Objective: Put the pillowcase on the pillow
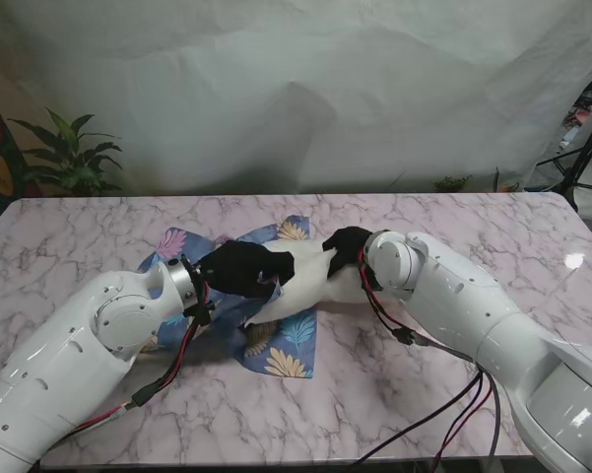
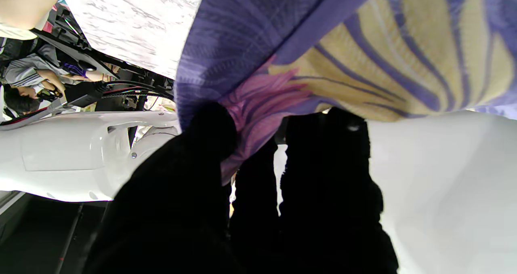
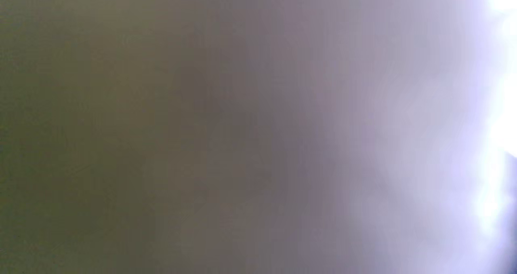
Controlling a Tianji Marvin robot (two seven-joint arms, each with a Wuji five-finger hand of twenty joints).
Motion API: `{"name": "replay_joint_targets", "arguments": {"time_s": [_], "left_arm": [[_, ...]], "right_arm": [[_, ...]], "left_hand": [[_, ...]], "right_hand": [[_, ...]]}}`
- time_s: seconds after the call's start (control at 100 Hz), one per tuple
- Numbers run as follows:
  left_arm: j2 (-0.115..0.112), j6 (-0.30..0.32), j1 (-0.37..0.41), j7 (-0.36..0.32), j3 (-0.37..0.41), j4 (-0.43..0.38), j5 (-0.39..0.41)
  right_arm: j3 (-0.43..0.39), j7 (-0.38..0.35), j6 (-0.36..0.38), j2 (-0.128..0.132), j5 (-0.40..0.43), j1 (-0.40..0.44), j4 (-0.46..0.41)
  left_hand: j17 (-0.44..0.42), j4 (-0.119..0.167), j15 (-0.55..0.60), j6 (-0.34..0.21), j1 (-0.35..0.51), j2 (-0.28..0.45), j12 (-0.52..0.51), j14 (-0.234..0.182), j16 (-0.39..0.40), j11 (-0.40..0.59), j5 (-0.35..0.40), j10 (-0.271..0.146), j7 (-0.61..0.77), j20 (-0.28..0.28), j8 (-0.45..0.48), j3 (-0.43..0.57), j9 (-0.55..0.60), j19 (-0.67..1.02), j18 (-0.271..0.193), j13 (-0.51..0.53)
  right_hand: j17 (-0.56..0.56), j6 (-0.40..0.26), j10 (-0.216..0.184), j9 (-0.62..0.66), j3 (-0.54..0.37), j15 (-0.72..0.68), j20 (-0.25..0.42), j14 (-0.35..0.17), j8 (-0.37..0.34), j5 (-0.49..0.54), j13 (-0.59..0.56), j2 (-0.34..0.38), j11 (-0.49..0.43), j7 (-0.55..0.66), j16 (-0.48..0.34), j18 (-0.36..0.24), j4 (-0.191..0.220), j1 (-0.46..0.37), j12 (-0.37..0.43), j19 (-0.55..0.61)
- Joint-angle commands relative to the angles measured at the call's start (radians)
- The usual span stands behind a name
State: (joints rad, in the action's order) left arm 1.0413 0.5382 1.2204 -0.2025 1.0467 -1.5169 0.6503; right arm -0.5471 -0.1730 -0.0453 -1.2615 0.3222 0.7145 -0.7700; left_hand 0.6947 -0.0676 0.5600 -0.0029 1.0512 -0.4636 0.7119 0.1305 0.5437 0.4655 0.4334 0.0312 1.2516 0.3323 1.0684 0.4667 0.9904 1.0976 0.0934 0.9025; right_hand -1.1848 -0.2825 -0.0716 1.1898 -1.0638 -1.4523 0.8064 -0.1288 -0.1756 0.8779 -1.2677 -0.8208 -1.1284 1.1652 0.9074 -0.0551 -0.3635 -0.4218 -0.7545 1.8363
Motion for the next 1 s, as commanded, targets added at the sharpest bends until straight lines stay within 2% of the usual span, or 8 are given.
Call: {"name": "replay_joint_targets", "arguments": {"time_s": [0.0, 0.3, 0.66, 0.78, 0.88, 0.9, 0.93, 0.99], "left_arm": [[0.006, -0.009, 0.007, -0.016, 0.003, -0.015, -0.015], [-0.005, 0.006, 0.06, -0.086, 0.034, -0.073, -0.119], [-0.025, 0.014, 0.089, -0.176, 0.066, -0.123, -0.188], [-0.019, 0.004, 0.085, -0.151, 0.058, -0.128, -0.152], [-0.008, -0.001, 0.067, -0.099, 0.026, -0.11, -0.115], [-0.006, -0.002, 0.062, -0.089, 0.02, -0.106, -0.104], [-0.002, -0.006, 0.054, -0.07, 0.009, -0.1, -0.085], [0.005, -0.038, 0.04, -0.046, -0.013, -0.09, -0.06]], "right_arm": [[0.001, -0.01, -0.017, 0.001, -0.008, -0.006, 0.006], [0.007, -0.037, -0.039, -0.019, -0.047, -0.03, 0.071], [0.003, -0.036, -0.062, -0.012, -0.036, -0.028, 0.061], [0.004, -0.037, -0.064, -0.016, -0.042, -0.029, 0.064], [0.009, -0.036, -0.063, -0.024, -0.05, -0.034, 0.075], [0.009, -0.036, -0.062, -0.026, -0.052, -0.035, 0.078], [0.011, -0.037, -0.059, -0.027, -0.054, -0.036, 0.08], [0.012, -0.035, -0.053, -0.026, -0.052, -0.034, 0.075]], "left_hand": [[-0.015, -0.014, 0.032, 0.017, -0.012, 0.018, 0.015, 0.037, 0.016, 0.03, 0.016, -0.007, 0.042, 0.017, -0.012, 0.024, 0.041, 0.044, -0.016, 0.027], [-0.019, -0.014, 0.035, 0.009, -0.017, 0.01, 0.013, 0.033, 0.021, 0.033, 0.025, -0.013, 0.049, 0.02, -0.026, 0.03, 0.044, 0.049, -0.019, 0.026], [-0.04, -0.028, 0.039, -0.026, -0.049, 0.003, 0.014, 0.023, 0.034, 0.033, 0.036, -0.022, 0.047, 0.034, -0.042, 0.028, 0.055, 0.066, -0.033, 0.029], [-0.035, -0.038, 0.054, -0.02, -0.075, -0.005, 0.032, 0.023, 0.049, 0.04, 0.033, -0.018, 0.055, 0.045, -0.056, 0.047, 0.065, 0.082, -0.027, 0.036], [-0.026, -0.053, 0.072, -0.01, -0.106, -0.011, 0.038, 0.026, 0.064, 0.067, 0.035, -0.011, 0.062, 0.055, -0.064, 0.079, 0.07, 0.101, -0.02, 0.051], [-0.025, -0.054, 0.081, -0.009, -0.113, -0.009, 0.039, 0.024, 0.069, 0.08, 0.036, -0.011, 0.064, 0.059, -0.065, 0.084, 0.067, 0.111, -0.018, 0.053], [-0.021, -0.059, 0.095, -0.005, -0.121, -0.002, 0.038, 0.045, 0.079, 0.104, 0.036, -0.009, 0.065, 0.063, -0.066, 0.085, 0.061, 0.123, -0.017, 0.051], [-0.009, -0.058, 0.124, 0.006, -0.124, 0.022, -0.012, 0.042, 0.1, 0.203, 0.036, -0.003, 0.069, 0.068, -0.066, 0.055, 0.041, 0.154, -0.012, 0.066]], "right_hand": [[-0.069, 0.084, 0.081, 0.129, -0.071, -0.181, 0.013, -0.136, -0.019, 0.104, -0.058, 0.123, -0.059, 0.053, 0.02, -0.53, 0.048, -0.024, -0.018, 0.175], [-0.07, 0.094, 0.079, 0.138, -0.071, -0.186, 0.014, -0.13, -0.018, 0.11, -0.058, 0.123, -0.057, 0.046, 0.023, -0.525, 0.05, -0.031, -0.021, 0.182], [-0.07, 0.101, 0.077, 0.145, -0.072, -0.19, 0.014, -0.126, -0.016, 0.113, -0.058, 0.12, -0.058, 0.042, 0.025, -0.521, 0.051, -0.033, -0.025, 0.188], [-0.07, 0.104, 0.077, 0.147, -0.073, -0.192, 0.013, -0.125, -0.016, 0.114, -0.058, 0.12, -0.058, 0.041, 0.026, -0.52, 0.051, -0.035, -0.025, 0.189], [-0.071, 0.104, 0.076, 0.149, -0.073, -0.193, 0.013, -0.127, -0.016, 0.115, -0.058, 0.12, -0.058, 0.04, 0.026, -0.521, 0.051, -0.034, -0.025, 0.191], [-0.071, 0.105, 0.076, 0.149, -0.073, -0.193, 0.013, -0.127, -0.016, 0.115, -0.058, 0.12, -0.058, 0.04, 0.026, -0.521, 0.051, -0.034, -0.026, 0.191], [-0.071, 0.105, 0.076, 0.149, -0.073, -0.193, 0.013, -0.127, -0.016, 0.116, -0.058, 0.12, -0.058, 0.04, 0.026, -0.521, 0.051, -0.035, -0.026, 0.191], [-0.071, 0.105, 0.075, 0.149, -0.073, -0.193, 0.013, -0.127, -0.016, 0.116, -0.058, 0.121, -0.058, 0.04, 0.026, -0.521, 0.051, -0.034, -0.026, 0.191]]}}
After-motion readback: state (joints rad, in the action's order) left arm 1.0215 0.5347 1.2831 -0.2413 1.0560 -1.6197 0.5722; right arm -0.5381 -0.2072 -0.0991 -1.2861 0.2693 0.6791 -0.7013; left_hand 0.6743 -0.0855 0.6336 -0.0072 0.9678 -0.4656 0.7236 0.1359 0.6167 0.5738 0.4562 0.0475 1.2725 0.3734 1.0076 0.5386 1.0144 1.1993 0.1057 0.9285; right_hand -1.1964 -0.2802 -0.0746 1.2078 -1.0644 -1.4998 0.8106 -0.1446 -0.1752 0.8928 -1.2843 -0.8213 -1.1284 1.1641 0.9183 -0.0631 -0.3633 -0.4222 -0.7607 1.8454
